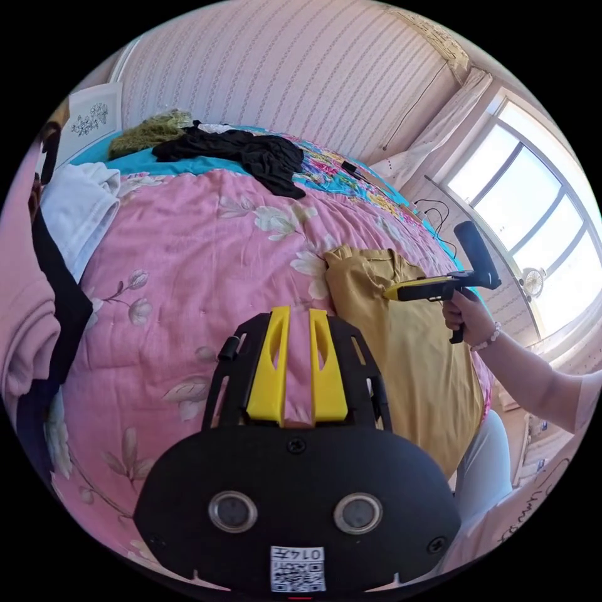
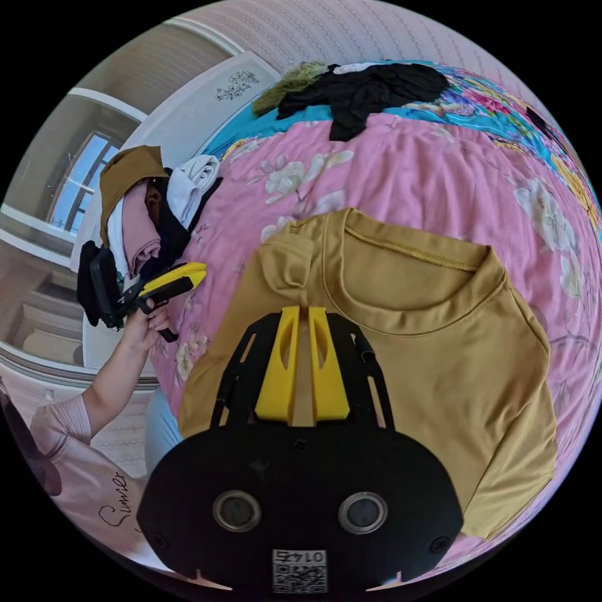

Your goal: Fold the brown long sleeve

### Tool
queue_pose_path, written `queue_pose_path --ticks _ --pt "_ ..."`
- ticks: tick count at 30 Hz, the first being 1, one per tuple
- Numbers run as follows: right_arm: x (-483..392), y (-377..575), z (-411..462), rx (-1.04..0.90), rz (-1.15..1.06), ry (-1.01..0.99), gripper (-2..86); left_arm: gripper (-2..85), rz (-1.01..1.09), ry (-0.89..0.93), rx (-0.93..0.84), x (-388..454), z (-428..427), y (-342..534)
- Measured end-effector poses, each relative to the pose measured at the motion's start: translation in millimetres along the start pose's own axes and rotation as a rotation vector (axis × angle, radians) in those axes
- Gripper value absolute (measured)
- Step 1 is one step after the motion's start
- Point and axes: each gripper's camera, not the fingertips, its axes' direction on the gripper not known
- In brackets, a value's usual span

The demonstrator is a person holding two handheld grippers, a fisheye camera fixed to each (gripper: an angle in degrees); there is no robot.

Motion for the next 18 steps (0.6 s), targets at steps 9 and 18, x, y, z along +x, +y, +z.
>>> queue_pose_path --ticks 9,18 --pt "2 -27 24 0.087 0.009 0.032 7.8 7.5 0.030 0.110 -0.107 -6 40 -32" --pt "-6 -25 32 0.098 -0.064 -0.082 0.7 -0.7 0.023 0.120 0.014 -5 -2 -4"
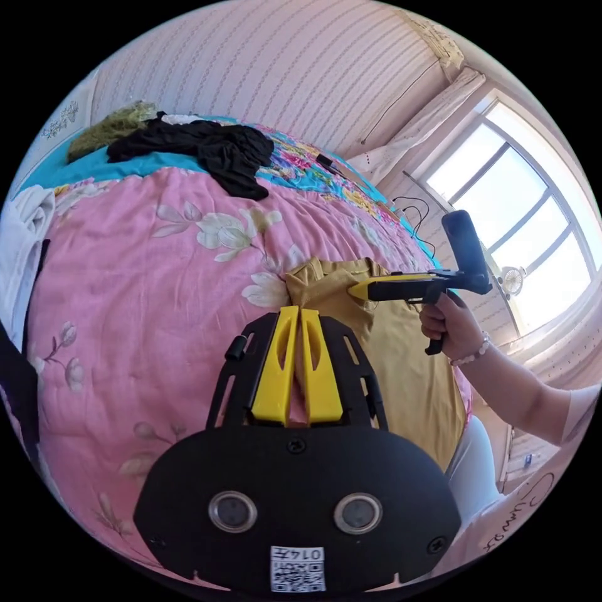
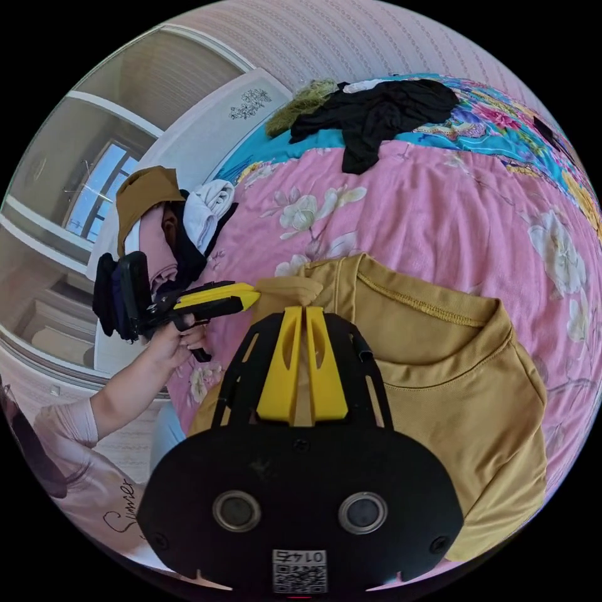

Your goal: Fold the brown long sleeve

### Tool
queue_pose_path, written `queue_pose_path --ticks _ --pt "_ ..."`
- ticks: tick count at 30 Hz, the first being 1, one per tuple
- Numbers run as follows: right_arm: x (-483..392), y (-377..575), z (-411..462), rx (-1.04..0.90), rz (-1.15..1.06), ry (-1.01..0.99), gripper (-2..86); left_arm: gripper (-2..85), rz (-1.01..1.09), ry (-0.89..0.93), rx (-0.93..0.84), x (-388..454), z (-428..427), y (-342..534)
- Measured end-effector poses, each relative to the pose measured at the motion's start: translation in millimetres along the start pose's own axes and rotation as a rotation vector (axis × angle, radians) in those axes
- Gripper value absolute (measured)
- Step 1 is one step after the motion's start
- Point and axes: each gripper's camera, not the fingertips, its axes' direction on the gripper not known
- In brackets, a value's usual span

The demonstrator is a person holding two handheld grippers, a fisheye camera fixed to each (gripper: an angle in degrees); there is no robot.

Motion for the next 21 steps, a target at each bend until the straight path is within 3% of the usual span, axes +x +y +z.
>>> queue_pose_path --ticks 4,10,21 --pt "-33 13 -13 0.013 -0.130 0.002 0.4 0.2 0.072 0.066 0.136 35 -50 43" --pt "-15 60 12 -0.105 -0.085 0.204 0.2 5.7 0.161 -0.054 -0.012 48 -40 83" --pt "0 89 21 -0.083 0.001 0.139 0.2 8.6 0.196 -0.123 -0.154 54 13 39"
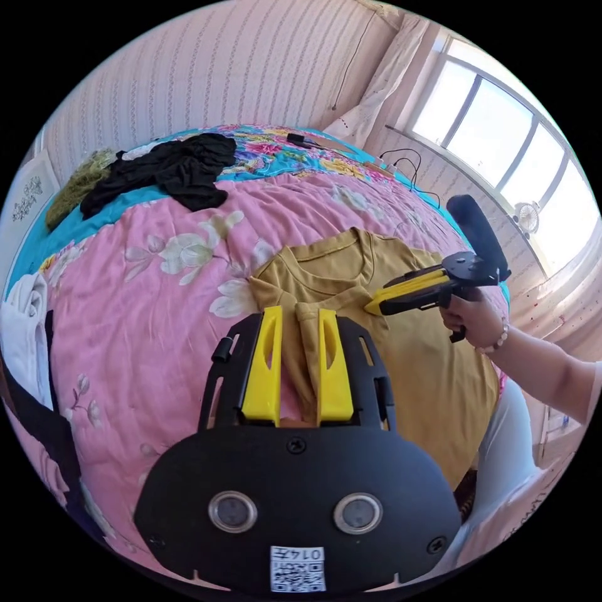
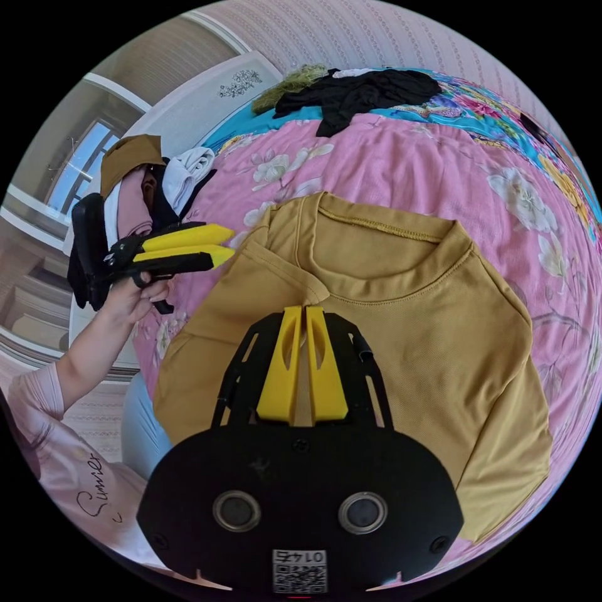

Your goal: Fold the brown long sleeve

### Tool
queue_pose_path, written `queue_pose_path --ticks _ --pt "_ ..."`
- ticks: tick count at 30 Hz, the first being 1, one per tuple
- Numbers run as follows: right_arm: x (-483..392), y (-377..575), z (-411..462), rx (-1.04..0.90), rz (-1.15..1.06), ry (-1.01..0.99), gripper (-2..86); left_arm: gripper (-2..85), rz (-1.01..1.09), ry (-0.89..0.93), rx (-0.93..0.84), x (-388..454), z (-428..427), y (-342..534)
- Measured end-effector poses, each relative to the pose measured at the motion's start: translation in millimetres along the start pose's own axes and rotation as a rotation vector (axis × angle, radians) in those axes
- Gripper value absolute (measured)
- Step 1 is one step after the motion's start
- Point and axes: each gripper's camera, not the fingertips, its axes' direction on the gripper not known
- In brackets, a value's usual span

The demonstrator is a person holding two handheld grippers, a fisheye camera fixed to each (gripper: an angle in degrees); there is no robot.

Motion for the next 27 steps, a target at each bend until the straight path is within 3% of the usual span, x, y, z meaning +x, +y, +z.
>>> queue_pose_path --ticks 4,9,14,17,21,27 --pt "-9 9 -8 0.024 -0.003 0.013 0.2 3.1 -0.072 0.059 -0.071 -5 20 11" --pt "-69 5 -50 0.230 -0.181 0.067 0.2 -0.2 -0.169 0.051 0.253 -3 -56 73" --pt "-171 -59 -32 0.251 -0.330 -0.032 0.2 -0.7 -0.289 -0.238 0.428 9 -115 168" --pt "-234 -89 0 0.211 -0.395 -0.008 0.2 -0.8 -0.355 -0.328 0.433 4 -127 197" --pt "-282 -112 23 0.183 -0.436 -0.060 0.2 -0.8 -0.433 -0.300 0.433 -7 -143 222" --pt "-334 -136 71 -0.014 -0.512 -0.082 0.5 -0.8 -0.501 -0.373 0.360 -2 -140 257"
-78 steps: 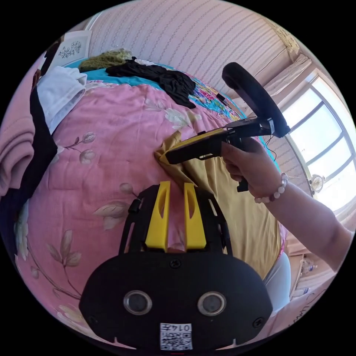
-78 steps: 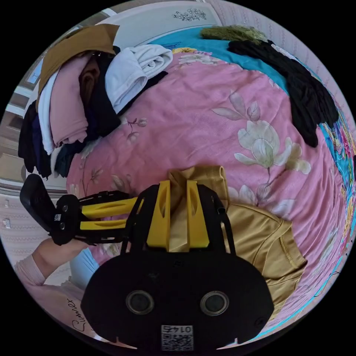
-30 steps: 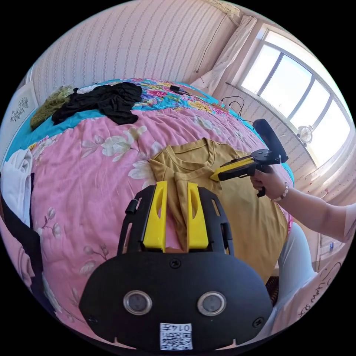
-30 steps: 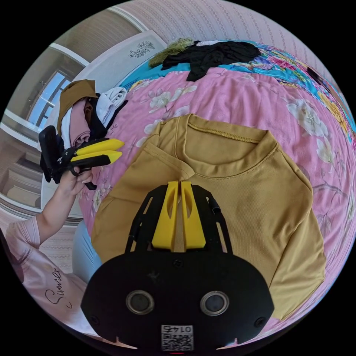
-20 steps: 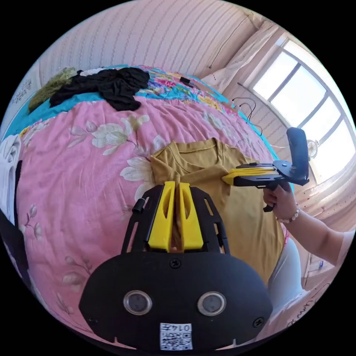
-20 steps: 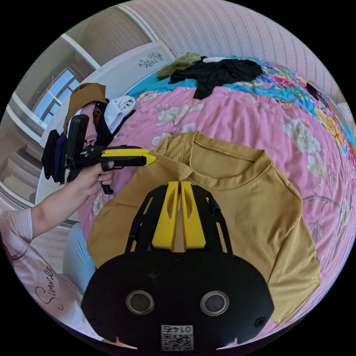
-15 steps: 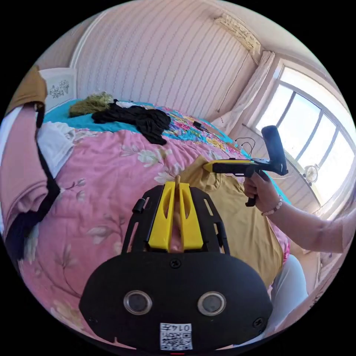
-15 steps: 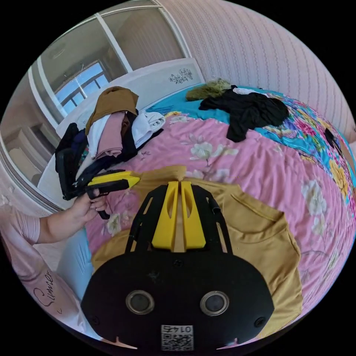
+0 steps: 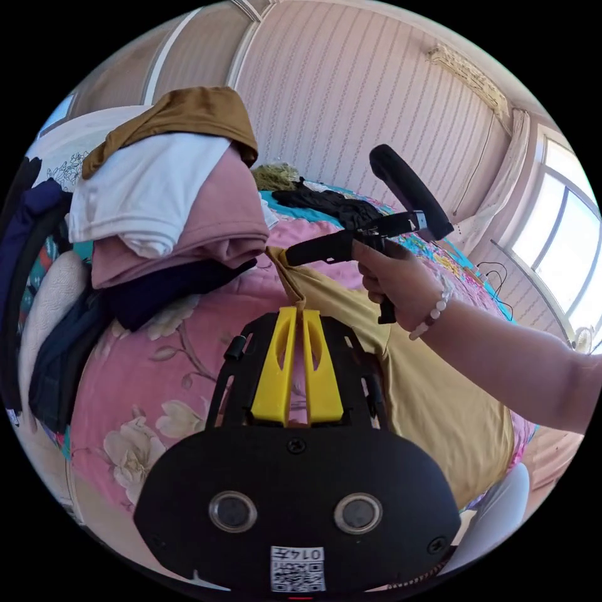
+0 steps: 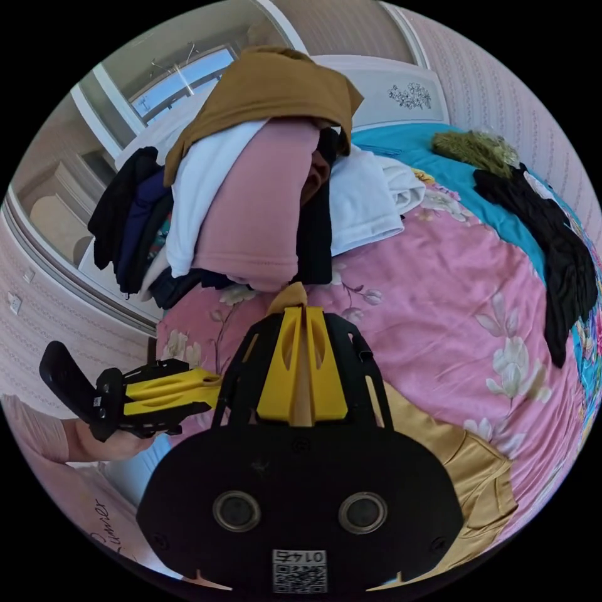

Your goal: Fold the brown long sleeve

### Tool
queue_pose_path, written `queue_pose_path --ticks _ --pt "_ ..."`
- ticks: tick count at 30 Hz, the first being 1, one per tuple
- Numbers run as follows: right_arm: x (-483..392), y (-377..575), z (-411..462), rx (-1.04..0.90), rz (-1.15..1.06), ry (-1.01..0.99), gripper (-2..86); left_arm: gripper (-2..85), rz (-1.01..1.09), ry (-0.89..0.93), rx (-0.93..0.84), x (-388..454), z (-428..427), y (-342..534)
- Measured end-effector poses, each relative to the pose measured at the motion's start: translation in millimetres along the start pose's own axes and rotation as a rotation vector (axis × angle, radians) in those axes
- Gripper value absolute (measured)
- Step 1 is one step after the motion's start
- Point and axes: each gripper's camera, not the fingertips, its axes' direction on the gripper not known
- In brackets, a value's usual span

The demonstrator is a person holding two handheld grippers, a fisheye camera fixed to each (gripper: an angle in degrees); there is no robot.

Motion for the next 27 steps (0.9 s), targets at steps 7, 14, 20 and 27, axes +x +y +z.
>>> queue_pose_path --ticks 7,14,20,27 --pt "5 6 15 -0.164 0.009 0.007 4.2 3.5 -0.053 -0.015 -0.218 -14 38 26" --pt "21 194 -209 0.186 0.172 0.017 9.5 6.4 0.040 0.067 -0.196 -2 -22 57" --pt "-16 468 -300 0.041 0.737 0.255 10.3 7.4 0.064 0.266 -0.394 59 -49 143" --pt "-50 594 -314 -0.003 1.061 0.176 12.8 8.6 0.152 0.217 -0.542 122 -28 185"
